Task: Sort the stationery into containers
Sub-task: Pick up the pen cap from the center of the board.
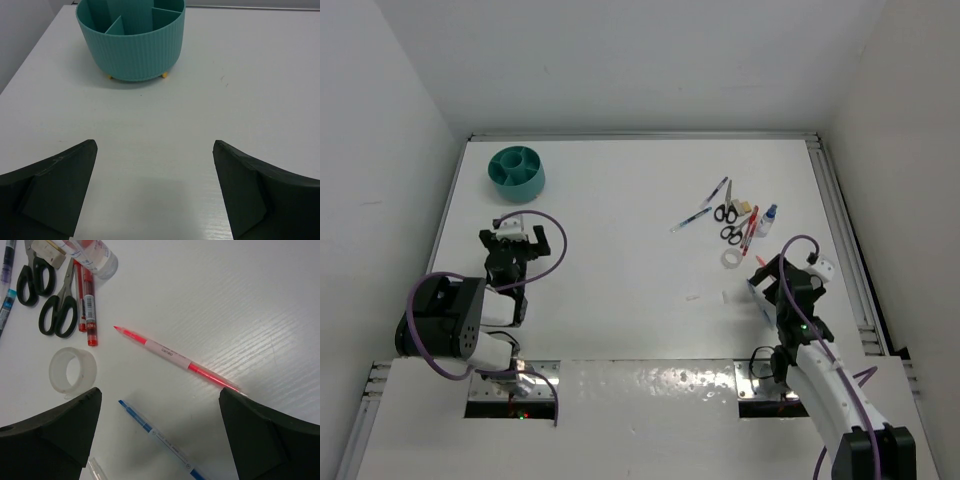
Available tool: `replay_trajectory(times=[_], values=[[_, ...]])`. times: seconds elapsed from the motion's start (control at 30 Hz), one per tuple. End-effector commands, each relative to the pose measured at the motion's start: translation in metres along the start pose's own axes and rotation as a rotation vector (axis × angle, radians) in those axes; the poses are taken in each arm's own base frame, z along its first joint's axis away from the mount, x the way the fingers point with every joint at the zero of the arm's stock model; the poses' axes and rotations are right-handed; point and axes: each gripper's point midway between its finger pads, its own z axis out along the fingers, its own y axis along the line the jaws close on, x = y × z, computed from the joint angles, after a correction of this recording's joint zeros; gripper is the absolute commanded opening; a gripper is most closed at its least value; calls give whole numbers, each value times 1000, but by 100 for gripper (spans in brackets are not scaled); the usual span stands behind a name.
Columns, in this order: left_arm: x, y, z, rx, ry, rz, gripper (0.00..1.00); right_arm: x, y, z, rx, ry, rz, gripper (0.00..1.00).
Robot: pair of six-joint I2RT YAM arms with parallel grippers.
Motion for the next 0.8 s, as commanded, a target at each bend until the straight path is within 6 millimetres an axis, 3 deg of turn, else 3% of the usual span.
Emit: replay_trajectory(times=[0.0,0.13,0.17,0.2,0.23,0.27,0.3,0.33,0.37,0.4,0.43,0.47,0.53,0.57,0.63,0.67,0.73,0.77], values=[[-15,-3,4,4,-54,-12,100,-8,0,-1,10,-18,-30,99],[-22,-10,3,48,-85,-4,100,-37,13,-7,14,-55,-19,99],[-18,-16,3,95,-57,39,100,-59,32,-14,-34,-83,-27,99],[-41,-36,0,219,-94,66,100,-58,46,-20,-114,-40,-127,99],[-52,-48,3,294,-79,106,100,-64,59,-25,-173,-30,-181,99],[-60,-61,5,399,-72,262,100,-80,78,-35,-247,-44,-222,99],[-82,-92,3,594,-36,321,100,-79,81,-40,-276,-13,-317,99],[-95,-101,4,663,-47,426,100,-77,88,-44,-306,26,-352,93],[-88,-112,-4,738,37,426,100,-87,90,-51,-300,36,-402,86],[-121,-114,4,714,-2,435,100,-91,88,-52,-277,48,-411,76],[-128,-115,5,702,5,426,100,-95,76,-46,-188,59,-424,53],[-130,-115,5,687,34,420,100,-106,75,-47,-148,51,-422,42],[-149,-116,9,646,18,465,100,-99,55,-42,-24,130,-458,30],[-152,-120,7,643,15,516,100,-106,58,-43,-14,142,-469,33],[-161,-113,11,563,7,592,100,-94,50,-46,21,258,-536,48],[-171,-116,11,547,-27,655,100,-92,60,-45,-9,318,-549,56],[-189,-110,12,485,-63,703,100,-78,64,-51,-55,435,-597,62],[-210,-109,13,447,-103,644,100,-67,75,-52,-124,499,-597,69]])
